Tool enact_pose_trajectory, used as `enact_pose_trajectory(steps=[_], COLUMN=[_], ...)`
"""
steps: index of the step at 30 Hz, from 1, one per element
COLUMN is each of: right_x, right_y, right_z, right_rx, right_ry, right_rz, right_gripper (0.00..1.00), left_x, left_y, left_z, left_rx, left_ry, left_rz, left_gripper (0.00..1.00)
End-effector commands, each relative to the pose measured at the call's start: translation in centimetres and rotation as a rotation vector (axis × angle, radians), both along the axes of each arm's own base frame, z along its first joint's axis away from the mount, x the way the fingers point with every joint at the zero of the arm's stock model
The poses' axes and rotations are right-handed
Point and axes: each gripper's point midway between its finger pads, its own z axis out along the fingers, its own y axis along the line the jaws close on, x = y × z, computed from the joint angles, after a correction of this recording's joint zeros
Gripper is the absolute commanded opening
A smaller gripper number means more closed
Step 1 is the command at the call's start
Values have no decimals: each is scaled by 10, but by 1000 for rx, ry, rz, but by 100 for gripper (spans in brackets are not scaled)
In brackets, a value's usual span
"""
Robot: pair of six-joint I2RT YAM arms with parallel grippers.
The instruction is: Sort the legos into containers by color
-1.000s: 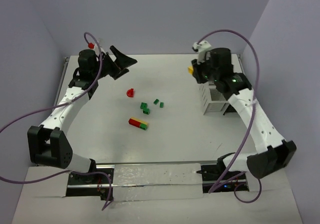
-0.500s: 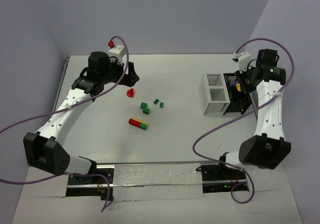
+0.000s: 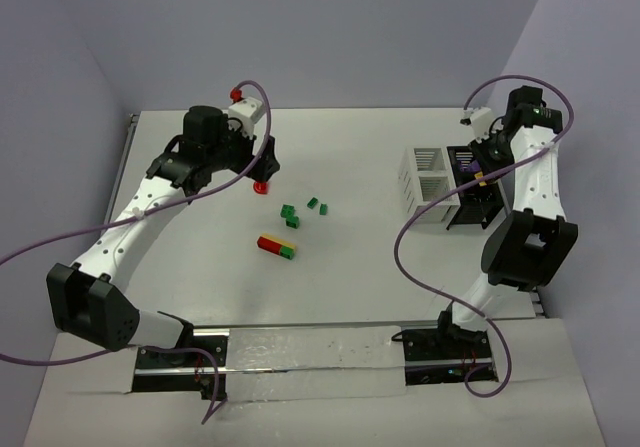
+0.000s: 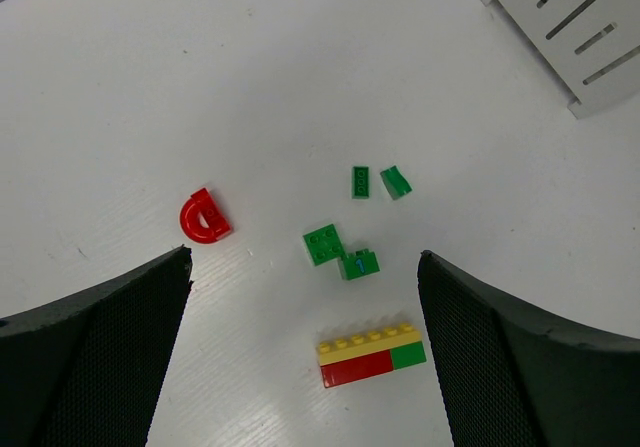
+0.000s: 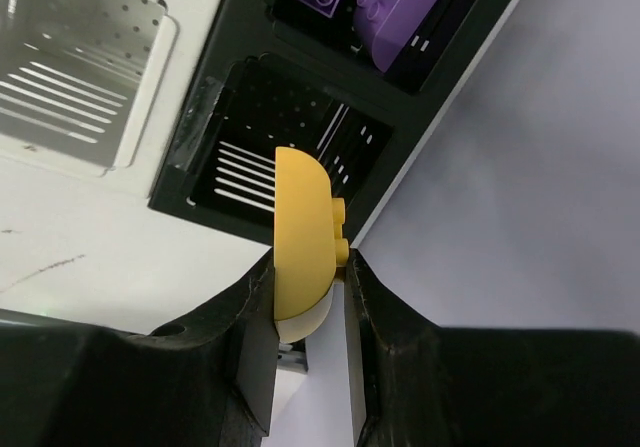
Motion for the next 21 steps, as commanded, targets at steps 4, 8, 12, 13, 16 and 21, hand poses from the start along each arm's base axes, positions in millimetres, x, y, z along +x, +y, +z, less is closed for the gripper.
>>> enact_pose_trajectory(steps=[4,8,12,13,16,21], right_x=[2,2,5,6,7,9], right_y=[-12,-14,-14,-14,-15,-12], right_z=[-10,-21,-30,-32,-36,-31], right_rx=[-41,-49,-36,-36,-37,-32], right_ry=[56,74,91,92,101,92], right_rz=[15,14,13,12,13,13], right_gripper=[2,14,41,47,59,73], left_x=[5,5,2,0,-6,-7], left_y=[-5,-5,-5,-6,-9,-7], left_z=[14,9,0,-4,-12,-24], left_rx=[12,33,56,60,71,85], left_ry=[-45,-49,-47,-38,-27,-9], left_rz=[-31,-46,-82,-98,-146,-143], left_gripper=[99,99,99,99,99,99])
